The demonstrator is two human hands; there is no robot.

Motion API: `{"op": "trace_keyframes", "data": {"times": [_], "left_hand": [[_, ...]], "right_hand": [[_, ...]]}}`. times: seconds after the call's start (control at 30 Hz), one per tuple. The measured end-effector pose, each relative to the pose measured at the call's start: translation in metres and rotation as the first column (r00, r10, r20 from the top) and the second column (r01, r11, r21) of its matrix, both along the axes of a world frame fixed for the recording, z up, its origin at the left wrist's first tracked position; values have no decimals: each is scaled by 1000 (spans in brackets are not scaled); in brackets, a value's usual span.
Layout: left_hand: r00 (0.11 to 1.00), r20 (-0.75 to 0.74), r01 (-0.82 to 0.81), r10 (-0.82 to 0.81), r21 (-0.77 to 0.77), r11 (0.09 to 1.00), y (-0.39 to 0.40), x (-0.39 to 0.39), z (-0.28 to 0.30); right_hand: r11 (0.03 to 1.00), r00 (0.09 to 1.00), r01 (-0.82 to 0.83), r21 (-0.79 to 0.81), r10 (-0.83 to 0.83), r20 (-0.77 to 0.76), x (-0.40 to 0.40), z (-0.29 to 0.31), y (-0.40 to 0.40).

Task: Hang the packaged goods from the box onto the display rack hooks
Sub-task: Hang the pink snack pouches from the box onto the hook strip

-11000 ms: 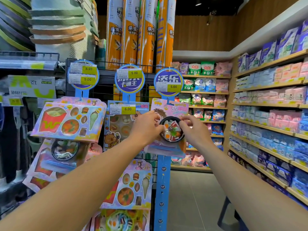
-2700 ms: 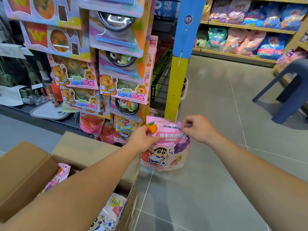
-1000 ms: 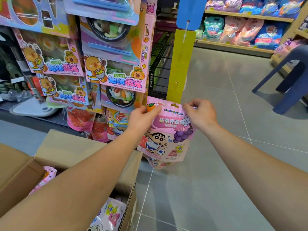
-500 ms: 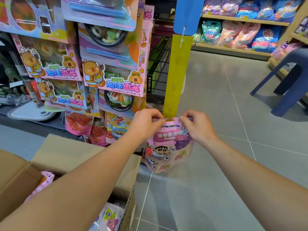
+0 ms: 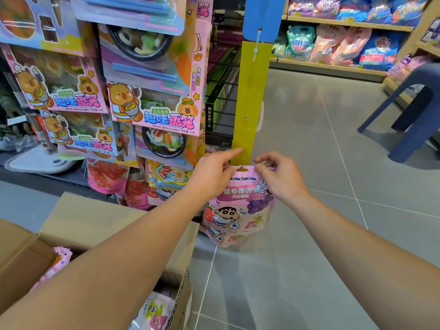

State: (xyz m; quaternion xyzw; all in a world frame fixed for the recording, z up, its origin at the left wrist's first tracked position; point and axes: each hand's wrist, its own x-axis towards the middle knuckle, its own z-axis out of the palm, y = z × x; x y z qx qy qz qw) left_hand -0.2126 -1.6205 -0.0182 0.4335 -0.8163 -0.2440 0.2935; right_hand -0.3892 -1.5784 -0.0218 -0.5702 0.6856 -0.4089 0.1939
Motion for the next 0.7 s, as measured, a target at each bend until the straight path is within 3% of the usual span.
{"op": "trace_keyframes", "data": {"times": [0.7], "left_hand": [[993, 114, 44, -43, -9, 999, -11, -1, 6]], "right_hand": [[999, 997, -5, 48, 9, -74, 2, 1, 0]]}}
